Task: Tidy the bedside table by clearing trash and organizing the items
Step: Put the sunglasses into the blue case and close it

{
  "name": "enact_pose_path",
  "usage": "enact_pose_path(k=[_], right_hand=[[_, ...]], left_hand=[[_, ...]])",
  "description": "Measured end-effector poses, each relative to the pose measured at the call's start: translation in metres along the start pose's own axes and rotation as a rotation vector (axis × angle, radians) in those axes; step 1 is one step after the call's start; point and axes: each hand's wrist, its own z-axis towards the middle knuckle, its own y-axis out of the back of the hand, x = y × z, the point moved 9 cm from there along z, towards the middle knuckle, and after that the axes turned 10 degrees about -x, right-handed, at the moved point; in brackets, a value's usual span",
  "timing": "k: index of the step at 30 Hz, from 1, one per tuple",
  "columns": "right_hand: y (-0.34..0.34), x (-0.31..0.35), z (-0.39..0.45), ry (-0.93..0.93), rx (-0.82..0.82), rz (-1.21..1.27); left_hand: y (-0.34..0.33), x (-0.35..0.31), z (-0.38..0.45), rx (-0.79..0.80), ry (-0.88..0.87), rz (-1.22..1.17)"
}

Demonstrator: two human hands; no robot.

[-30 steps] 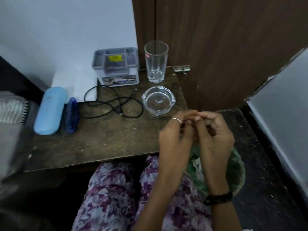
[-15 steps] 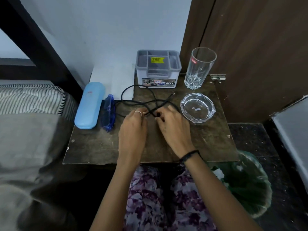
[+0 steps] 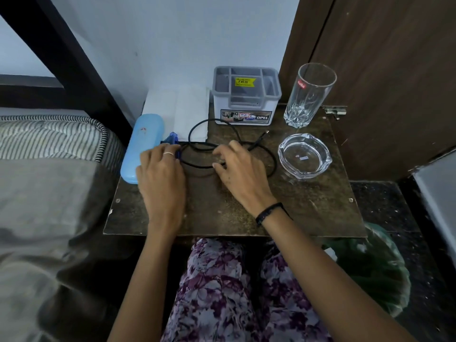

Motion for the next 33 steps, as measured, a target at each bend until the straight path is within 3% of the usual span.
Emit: enact_pose_path(k=[7,12,19,25,29,33], right_hand=[[-0.012,0.035,0.029,0.106,-0.060,0.027],[-0.011,0.040,0.035,0.121,-0.094,0.061],[0.031,0.024,0.026,0.017,-0.206,0.199],[0.070,-0.005,0.004,-0.156,-0.245,0.382],[0.066,-0.040,-0.024,-0.513,-0.156,0.710],[0.046,-0.062,-0.051,-0.784,-0.099,0.962]], left_hand=[[-0.009,0.045,0.010,0.050,0.101,0.083],[-0.002,0.047,0.017,-0.020,0.161,-0.075],[0.045,0.023,0.023,-0.172,0.083,-0.296],[0.069,-0.040,0.003,-0.116,-0.119,-0.474],[0.042,-0.077,-0.024,0.024,-0.077,-0.574],[0.021,-0.108,-0.060,0.016,-0.058,-0.491]])
